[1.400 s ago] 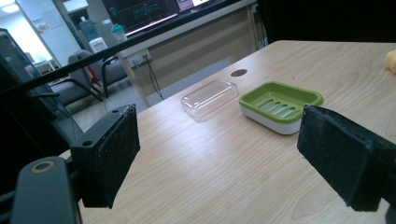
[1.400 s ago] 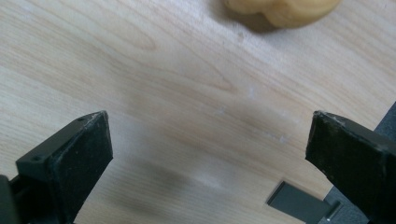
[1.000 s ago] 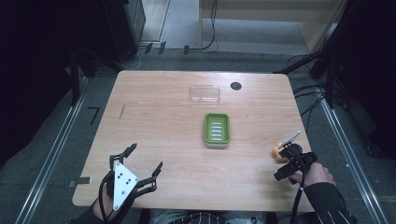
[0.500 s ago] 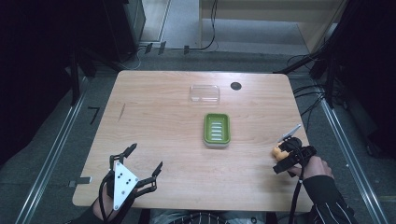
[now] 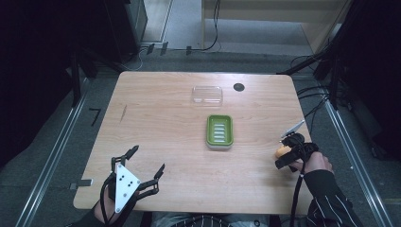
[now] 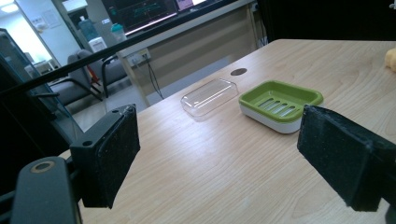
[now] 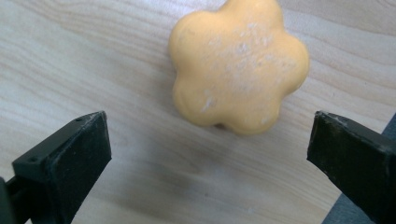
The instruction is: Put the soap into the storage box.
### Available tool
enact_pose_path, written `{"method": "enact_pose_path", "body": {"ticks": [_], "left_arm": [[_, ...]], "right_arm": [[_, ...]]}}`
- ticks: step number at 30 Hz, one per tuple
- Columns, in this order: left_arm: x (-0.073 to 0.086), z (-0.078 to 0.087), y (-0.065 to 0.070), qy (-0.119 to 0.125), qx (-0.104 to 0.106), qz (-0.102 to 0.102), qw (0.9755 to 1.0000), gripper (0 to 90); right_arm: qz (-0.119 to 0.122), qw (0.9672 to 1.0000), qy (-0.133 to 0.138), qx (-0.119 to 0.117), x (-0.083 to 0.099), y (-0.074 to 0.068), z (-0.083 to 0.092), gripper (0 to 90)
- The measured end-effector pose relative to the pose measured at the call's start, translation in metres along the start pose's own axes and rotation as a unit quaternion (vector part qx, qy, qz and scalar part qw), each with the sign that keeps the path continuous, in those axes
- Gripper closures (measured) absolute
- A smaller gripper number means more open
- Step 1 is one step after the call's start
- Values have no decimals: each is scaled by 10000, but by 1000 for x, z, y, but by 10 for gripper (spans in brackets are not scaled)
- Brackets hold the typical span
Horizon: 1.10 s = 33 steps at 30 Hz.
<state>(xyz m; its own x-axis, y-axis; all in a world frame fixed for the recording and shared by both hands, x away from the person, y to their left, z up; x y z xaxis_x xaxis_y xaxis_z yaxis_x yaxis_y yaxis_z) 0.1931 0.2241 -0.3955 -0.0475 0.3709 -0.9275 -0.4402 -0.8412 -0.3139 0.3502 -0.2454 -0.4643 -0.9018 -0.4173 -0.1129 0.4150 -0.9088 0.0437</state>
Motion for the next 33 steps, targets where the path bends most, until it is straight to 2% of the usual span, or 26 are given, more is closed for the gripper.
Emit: {"method": "enact_pose_path", "body": {"ticks": [7, 9, 15, 18, 21, 25, 33], "left_arm": [[0, 0, 0, -2, 2, 0, 10000, 135], [0, 0, 0, 8, 2, 13, 10000, 135], [0, 0, 0, 6, 2, 15, 10000, 135], [0, 0, 0, -2, 1, 7, 10000, 135], [0, 0, 0, -2, 2, 8, 10000, 135], [0, 0, 0, -7, 3, 3, 10000, 135], [0, 0, 0, -5, -3, 8, 10000, 135]], "right_arm": [[-115, 9999, 45, 2, -6, 4, -5, 0], [-148, 9999, 84, 4, -8, 5, -6, 23], [-106, 9999, 7, 46, -13, 4, -9, 154], [-160, 9997, -16, 173, -13, 5, -9, 242], [-231, 9996, 2, 156, -13, 8, -10, 287], [-308, 9995, 34, 85, -13, 10, -13, 289], [-227, 9997, -118, 29, -15, 12, -16, 317]]}}
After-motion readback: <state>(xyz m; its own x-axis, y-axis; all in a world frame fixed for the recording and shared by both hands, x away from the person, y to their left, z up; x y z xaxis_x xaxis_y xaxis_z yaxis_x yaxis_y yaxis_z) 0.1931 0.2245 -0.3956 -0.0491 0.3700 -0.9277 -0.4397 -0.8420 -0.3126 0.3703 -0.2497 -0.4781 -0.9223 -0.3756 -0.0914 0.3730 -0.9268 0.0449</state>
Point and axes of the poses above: each handheld gripper's, and its own axes: z roughly backward along the jaws, x roughly out of its underside, y roughly to its right, the point moved 1 cm from there along -z, roughly forward along the jaws, and after that the axes turned 2 degrees about z, right-handed, at the moved point
